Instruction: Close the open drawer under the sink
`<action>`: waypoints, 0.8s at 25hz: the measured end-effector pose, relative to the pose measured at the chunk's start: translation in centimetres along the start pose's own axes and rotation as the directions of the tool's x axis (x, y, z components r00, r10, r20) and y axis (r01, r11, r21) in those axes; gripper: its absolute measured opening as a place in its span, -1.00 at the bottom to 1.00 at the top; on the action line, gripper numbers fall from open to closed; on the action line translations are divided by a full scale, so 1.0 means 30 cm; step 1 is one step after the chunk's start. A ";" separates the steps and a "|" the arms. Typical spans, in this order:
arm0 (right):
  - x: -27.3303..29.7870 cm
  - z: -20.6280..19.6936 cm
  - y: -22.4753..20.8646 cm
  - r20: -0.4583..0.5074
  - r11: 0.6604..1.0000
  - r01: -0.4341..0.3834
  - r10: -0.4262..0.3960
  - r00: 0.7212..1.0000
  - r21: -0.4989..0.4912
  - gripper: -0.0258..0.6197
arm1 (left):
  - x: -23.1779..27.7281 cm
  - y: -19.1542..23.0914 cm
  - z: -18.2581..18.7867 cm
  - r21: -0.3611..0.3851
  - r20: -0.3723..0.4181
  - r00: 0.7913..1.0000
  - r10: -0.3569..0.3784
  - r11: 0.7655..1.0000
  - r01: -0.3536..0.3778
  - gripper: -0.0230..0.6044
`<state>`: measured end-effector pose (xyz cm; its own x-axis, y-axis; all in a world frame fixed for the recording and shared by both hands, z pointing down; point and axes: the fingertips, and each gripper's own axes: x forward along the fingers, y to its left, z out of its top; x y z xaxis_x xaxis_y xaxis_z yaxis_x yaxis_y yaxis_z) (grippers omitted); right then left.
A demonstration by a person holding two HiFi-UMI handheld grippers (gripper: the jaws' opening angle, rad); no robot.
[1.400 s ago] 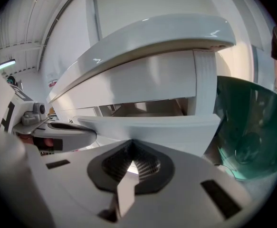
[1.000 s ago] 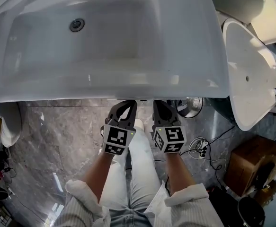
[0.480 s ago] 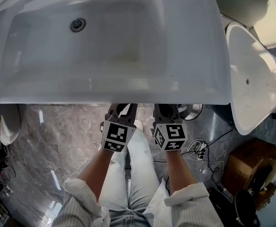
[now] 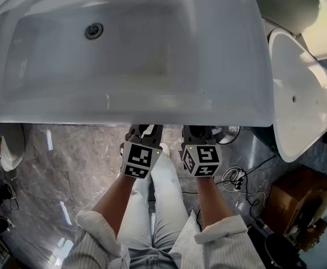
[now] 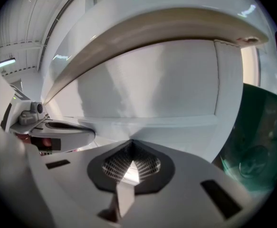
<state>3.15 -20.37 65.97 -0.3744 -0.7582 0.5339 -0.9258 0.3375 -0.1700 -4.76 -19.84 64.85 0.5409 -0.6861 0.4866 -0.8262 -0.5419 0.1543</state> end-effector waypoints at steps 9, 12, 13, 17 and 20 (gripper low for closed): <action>-0.050 -0.020 0.007 -0.003 1.000 0.025 -0.025 1.000 0.010 -0.89 | -0.042 -0.023 0.020 -0.025 0.015 1.000 0.002 1.000 -0.002 -0.88; -0.087 -0.018 0.018 0.003 1.000 0.028 -0.028 1.000 0.010 -0.89 | -0.078 -0.043 0.019 -0.030 0.013 1.000 0.002 1.000 -0.002 -0.88; -0.101 -0.012 0.023 0.007 1.000 0.028 -0.028 1.000 0.011 -0.89 | -0.090 -0.051 0.024 -0.032 0.014 1.000 0.002 0.999 -0.002 -0.88; -0.170 0.023 0.052 0.024 1.000 0.013 -0.013 1.000 -0.001 -0.89 | -0.136 -0.096 0.070 -0.034 0.037 0.999 -0.002 0.999 0.003 -0.88; -0.223 0.070 0.082 0.040 1.000 -0.001 0.001 0.999 -0.006 -0.89 | -0.172 -0.126 0.135 -0.034 0.058 0.998 0.000 0.999 0.002 -0.88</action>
<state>3.28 -15.63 60.25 -0.3774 -0.7794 0.5002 -0.9251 0.3419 -0.1653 -3.79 -16.22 58.26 0.5490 -0.7132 0.4358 -0.8300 -0.5265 0.1839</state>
